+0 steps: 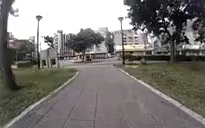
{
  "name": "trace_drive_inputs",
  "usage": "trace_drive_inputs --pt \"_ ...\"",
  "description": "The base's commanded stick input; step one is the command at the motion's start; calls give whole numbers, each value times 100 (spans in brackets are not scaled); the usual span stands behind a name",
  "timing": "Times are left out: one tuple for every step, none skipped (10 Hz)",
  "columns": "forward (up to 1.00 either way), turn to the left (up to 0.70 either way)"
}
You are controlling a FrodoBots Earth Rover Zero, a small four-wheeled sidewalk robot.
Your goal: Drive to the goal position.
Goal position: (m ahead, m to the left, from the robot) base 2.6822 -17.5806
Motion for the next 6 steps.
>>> trace_drive_inputs --pt "85 0" --pt "85 0" --pt "85 0" --pt "85 0" --pt "85 0" --pt "85 0"
